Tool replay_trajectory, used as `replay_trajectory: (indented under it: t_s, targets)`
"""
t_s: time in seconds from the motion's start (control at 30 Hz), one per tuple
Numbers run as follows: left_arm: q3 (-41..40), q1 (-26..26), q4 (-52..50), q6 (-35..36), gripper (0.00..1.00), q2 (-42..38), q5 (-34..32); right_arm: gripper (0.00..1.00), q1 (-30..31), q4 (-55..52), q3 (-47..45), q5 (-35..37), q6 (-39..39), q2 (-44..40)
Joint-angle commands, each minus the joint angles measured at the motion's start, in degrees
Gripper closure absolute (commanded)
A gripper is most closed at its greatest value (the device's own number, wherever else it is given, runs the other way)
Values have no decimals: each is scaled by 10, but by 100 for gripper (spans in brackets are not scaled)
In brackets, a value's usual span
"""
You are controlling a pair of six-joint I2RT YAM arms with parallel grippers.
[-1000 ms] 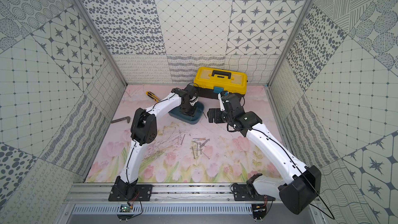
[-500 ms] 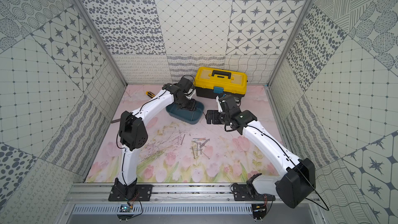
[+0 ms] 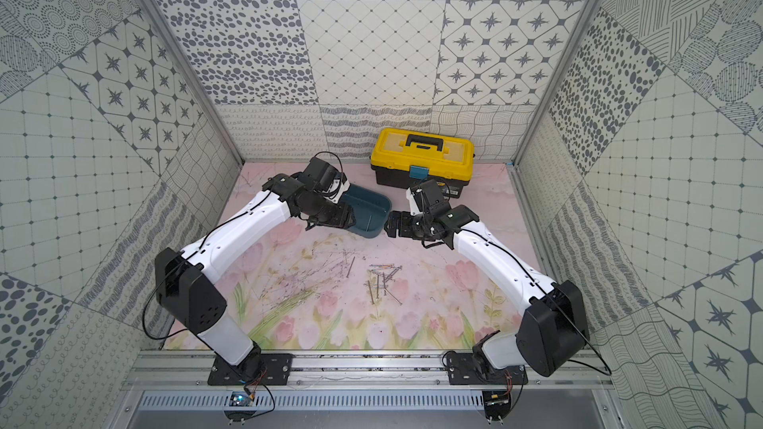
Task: Put the nails on the desktop into the storage box
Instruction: Pick up the nail from the center of the board.
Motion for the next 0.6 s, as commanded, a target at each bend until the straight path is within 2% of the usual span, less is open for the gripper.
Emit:
replay_trajectory:
  t_s: [0.0,0.27,0.57]
  targets:
    - [-98,-1,-17,-19,37,-60,13,3,12,20,8,-19,11,15]
    - [-203,-11,18,-28,41,-82,20,3,30,33,-13,-31,29,27]
    - [-237,-50,73,-47,45,-29,12,3,44,59,-38,-30,59,26]
